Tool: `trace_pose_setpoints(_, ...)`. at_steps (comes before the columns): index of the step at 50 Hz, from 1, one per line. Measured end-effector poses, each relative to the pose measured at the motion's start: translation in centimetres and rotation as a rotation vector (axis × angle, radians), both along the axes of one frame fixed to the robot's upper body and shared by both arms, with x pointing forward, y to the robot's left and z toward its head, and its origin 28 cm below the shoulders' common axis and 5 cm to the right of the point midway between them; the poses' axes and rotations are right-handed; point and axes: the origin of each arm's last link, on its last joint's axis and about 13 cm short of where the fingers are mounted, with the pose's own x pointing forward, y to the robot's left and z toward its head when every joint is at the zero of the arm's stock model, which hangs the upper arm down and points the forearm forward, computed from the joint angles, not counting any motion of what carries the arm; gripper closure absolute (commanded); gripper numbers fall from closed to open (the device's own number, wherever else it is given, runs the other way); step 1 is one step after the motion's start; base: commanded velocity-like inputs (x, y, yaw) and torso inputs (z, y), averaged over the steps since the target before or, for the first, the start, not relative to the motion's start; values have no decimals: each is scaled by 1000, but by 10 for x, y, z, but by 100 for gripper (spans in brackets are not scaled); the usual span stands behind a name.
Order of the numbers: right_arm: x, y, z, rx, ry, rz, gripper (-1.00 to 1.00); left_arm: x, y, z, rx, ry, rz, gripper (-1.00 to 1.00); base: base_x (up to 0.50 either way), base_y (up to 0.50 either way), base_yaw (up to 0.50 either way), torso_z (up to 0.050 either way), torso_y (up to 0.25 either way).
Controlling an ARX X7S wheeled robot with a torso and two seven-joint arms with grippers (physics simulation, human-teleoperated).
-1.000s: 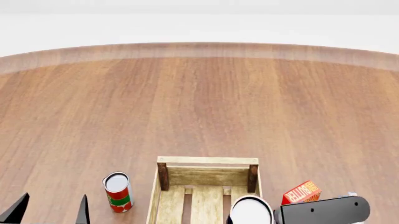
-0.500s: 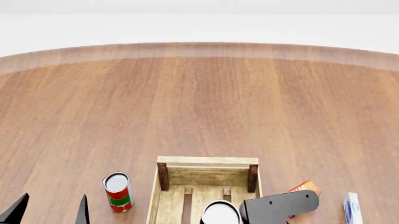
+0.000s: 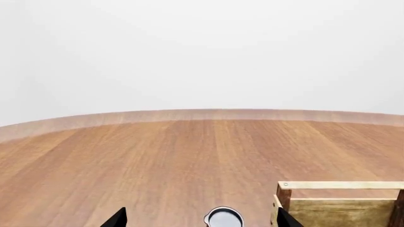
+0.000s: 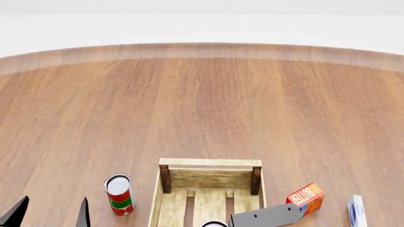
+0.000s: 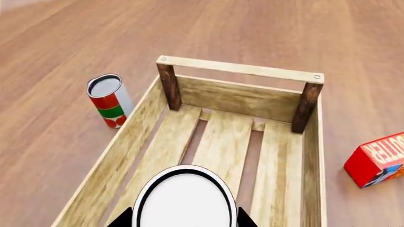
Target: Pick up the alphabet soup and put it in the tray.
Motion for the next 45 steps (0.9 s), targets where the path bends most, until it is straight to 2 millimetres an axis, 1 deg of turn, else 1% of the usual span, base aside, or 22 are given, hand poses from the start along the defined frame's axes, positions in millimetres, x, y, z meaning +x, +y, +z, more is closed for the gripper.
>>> trace_pose_setpoints(28,3,5,-19,-21,42,17,100,0,1,1,-2,-3,1,-100,0,0,0,0,1)
trace_pose_setpoints(45,2,6,-25,-30,59,23,100,0,0,1,-1,-4,2,-100,0,0,0,1,1)
